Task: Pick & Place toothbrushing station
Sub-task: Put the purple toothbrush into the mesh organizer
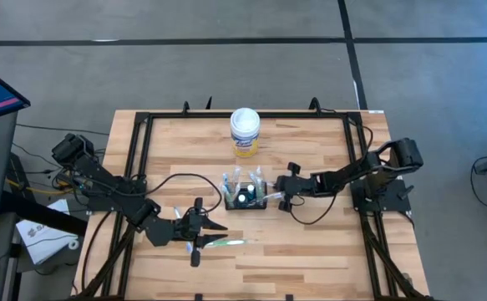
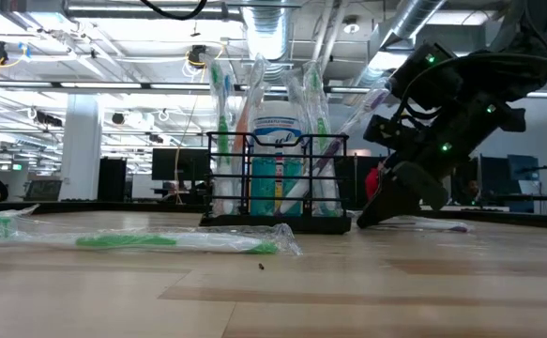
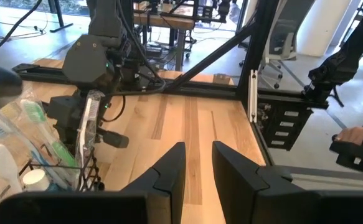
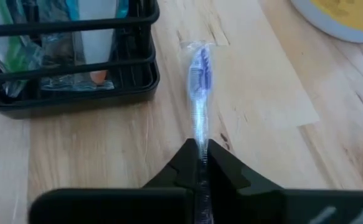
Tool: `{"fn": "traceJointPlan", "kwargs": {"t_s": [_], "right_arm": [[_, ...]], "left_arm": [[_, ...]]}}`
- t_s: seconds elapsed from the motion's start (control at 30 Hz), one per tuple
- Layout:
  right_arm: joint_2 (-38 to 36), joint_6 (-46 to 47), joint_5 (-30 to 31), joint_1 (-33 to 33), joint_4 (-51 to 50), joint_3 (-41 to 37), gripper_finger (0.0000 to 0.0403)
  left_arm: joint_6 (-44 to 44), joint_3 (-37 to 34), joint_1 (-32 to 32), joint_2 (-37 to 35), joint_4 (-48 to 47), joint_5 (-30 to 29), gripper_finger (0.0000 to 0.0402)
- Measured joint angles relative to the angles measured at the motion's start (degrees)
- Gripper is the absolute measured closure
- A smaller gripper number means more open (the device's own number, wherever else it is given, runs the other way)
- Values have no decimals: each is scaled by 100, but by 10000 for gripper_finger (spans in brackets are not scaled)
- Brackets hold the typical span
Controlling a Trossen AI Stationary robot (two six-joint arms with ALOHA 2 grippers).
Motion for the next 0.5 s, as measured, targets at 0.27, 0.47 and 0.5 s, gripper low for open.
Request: {"fn": "traceJointPlan", "kwargs": {"t_s": [0.27, 0.47, 0.5], "right_arm": [[-20, 40, 20, 0, -6, -7, 398], [-120, 62, 3, 63, -46, -20, 403], [-175, 64, 0, 82, -84, -25, 403]], "left_arm": [[-19, -2, 24, 2, 31, 2, 327], [-21, -2, 24, 2, 31, 4, 327], [-21, -2, 24, 2, 31, 7, 327]]}}
